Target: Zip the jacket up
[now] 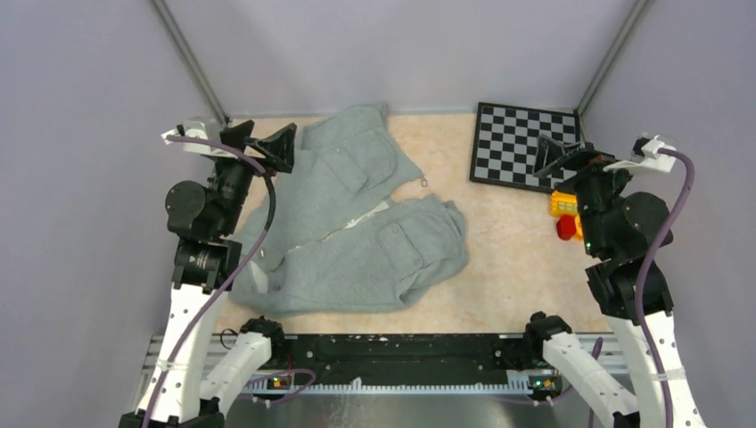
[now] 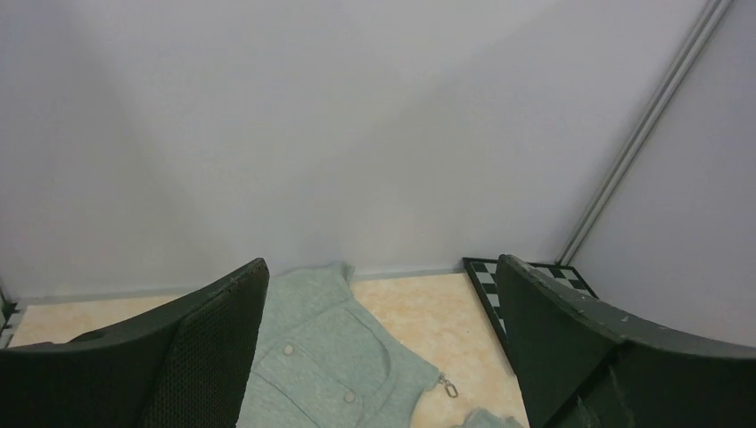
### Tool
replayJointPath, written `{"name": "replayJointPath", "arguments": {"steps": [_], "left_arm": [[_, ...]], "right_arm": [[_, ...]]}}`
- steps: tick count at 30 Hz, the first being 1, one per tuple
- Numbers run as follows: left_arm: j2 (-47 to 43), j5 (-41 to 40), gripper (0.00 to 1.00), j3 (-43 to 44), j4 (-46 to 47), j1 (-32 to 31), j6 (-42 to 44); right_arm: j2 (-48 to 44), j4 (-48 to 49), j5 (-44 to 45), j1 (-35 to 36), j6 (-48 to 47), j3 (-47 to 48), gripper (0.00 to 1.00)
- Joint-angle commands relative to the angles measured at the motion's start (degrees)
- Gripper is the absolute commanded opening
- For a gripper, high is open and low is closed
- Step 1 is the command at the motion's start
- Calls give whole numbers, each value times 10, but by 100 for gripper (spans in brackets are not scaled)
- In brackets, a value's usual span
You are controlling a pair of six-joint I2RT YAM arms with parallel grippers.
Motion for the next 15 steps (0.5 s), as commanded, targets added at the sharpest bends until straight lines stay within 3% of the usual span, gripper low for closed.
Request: {"name": "replayJointPath", "arguments": {"steps": [1, 7, 15], "left_arm": [[18, 33, 99, 16, -4, 2, 0], [66, 68, 99, 25, -28, 2, -2], [119, 59, 99, 42, -85, 0, -1]], "right_arm": [[26, -24, 38, -3, 15, -9, 99], [73, -60, 59, -3, 83, -65, 99], [161, 1, -30, -3, 115, -143, 99]]}}
